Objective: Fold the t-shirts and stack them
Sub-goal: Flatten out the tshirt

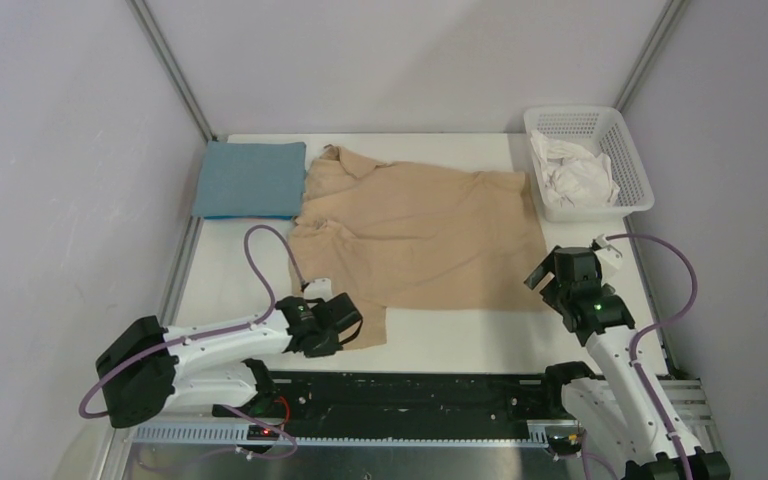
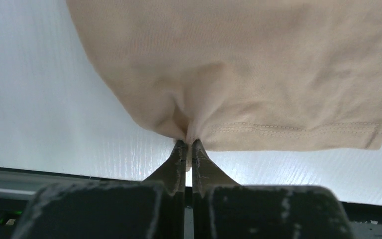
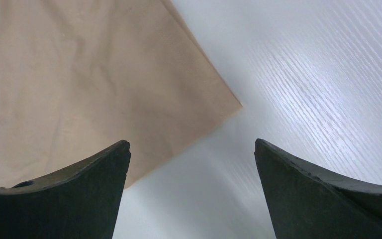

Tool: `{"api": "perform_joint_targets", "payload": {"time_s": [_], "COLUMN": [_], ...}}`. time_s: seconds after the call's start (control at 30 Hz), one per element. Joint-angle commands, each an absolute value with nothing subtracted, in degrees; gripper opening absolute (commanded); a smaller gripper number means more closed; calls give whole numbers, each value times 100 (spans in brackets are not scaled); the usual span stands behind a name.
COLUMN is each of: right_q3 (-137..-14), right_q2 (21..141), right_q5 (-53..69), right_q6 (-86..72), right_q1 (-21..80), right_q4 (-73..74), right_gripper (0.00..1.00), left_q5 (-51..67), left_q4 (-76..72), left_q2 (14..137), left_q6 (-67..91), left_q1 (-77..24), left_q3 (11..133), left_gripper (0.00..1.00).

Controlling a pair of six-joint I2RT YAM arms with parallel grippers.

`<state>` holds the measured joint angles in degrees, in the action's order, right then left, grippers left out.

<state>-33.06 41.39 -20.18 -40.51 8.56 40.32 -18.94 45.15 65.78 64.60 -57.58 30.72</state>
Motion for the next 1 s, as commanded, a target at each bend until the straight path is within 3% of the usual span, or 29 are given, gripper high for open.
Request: {"api": "perform_joint_targets", "payload": {"time_s": [0.0,0.2,0.43,0.7,0.97], "right_q3": [-3268,-3214,-3199,-3199,-3184], "right_q2": [4093,4502,5330,6010,6517], "right_q5": [-2395,-2189,-1408,-1570,-1321], "right_q6": [-4472,-4558,-4208,-4173,-4135], "right_q1": [797,280,52,48,53], "right_q4": [4452,4409,4065,3734,3380], "right_gripper": [99,99,82,74,58], "left_q5": [-2704,-3419,-3602,-3683,-3675], "left_q4": [4302,4260,4159,4005,3959], "left_q2": [6434,5655,5354,5409,5536], "left_q6": [6453,6423,6362,6389,6334], "left_q1": [-5731,-5736,-5731,-5736,-5735], "left_q3": [2938,2901,2815,2693,2650], "left_gripper": [0,0,0,0,0]}}
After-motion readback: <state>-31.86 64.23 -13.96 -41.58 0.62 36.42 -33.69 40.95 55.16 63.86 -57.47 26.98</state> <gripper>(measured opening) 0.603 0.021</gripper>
